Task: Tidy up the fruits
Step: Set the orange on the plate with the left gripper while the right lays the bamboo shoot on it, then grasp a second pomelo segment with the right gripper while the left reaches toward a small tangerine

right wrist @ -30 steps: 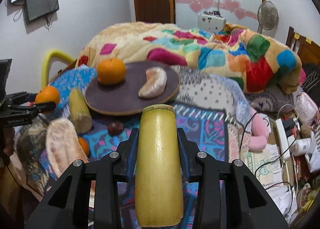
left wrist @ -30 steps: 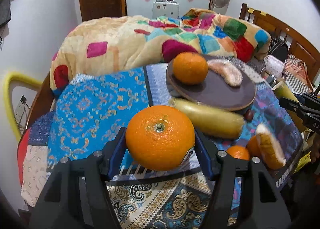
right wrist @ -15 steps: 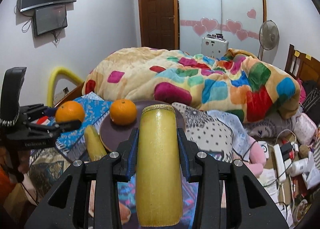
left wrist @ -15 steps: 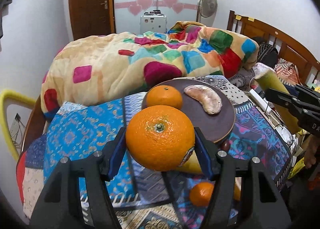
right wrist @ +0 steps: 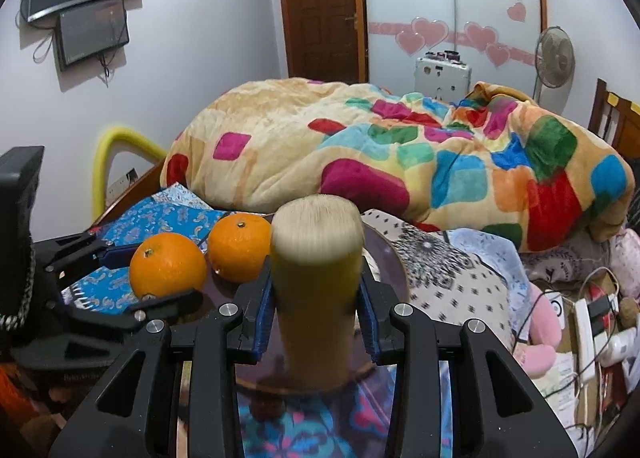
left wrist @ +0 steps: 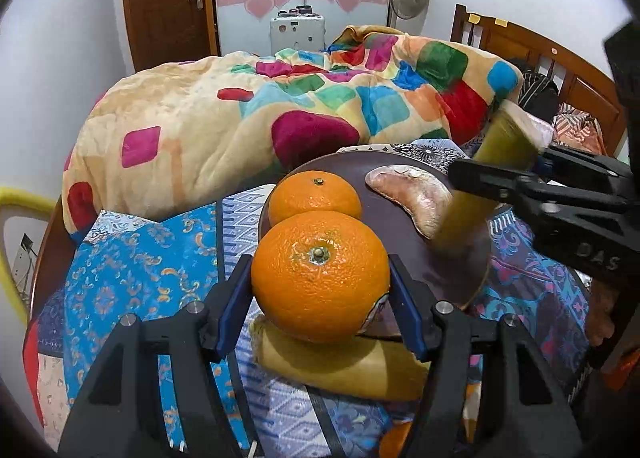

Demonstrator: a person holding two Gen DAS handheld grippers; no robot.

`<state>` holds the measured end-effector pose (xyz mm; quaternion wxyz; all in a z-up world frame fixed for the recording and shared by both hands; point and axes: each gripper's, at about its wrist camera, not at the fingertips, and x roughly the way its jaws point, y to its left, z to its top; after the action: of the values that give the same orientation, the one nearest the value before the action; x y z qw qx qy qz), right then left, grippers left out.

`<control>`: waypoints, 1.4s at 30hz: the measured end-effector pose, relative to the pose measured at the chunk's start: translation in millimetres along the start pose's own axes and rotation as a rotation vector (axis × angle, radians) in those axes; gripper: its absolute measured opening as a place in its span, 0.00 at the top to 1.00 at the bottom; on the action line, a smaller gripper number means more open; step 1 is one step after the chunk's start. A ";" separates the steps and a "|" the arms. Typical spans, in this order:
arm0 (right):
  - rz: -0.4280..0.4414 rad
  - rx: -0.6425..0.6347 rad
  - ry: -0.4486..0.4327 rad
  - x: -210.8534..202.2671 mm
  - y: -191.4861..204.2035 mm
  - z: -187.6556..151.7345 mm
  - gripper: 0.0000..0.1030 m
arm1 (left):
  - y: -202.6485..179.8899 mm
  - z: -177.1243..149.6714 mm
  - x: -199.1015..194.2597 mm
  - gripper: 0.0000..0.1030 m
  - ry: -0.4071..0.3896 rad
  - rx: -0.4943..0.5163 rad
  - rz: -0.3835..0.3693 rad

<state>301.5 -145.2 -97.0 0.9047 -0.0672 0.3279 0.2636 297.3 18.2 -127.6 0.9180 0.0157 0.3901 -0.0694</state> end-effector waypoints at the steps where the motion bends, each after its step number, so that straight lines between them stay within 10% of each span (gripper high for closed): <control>1: 0.004 -0.005 0.009 4.7 1.2 1.8 0.68 | 0.5 0.3 1.9 0.38 0.003 0.000 -0.002; 24: 0.009 -0.026 0.136 48.8 4.3 14.9 0.57 | 7.2 3.6 -8.3 0.33 -0.049 -0.011 -0.015; 42: 0.023 -0.038 0.002 -66.1 25.9 -23.6 0.57 | 3.3 -24.3 -82.3 0.30 -0.093 -0.019 0.045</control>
<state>232.2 -158.6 -72.5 0.8999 -0.0806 0.3244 0.2801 223.9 33.0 -85.4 0.9367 0.0126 0.3469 -0.0460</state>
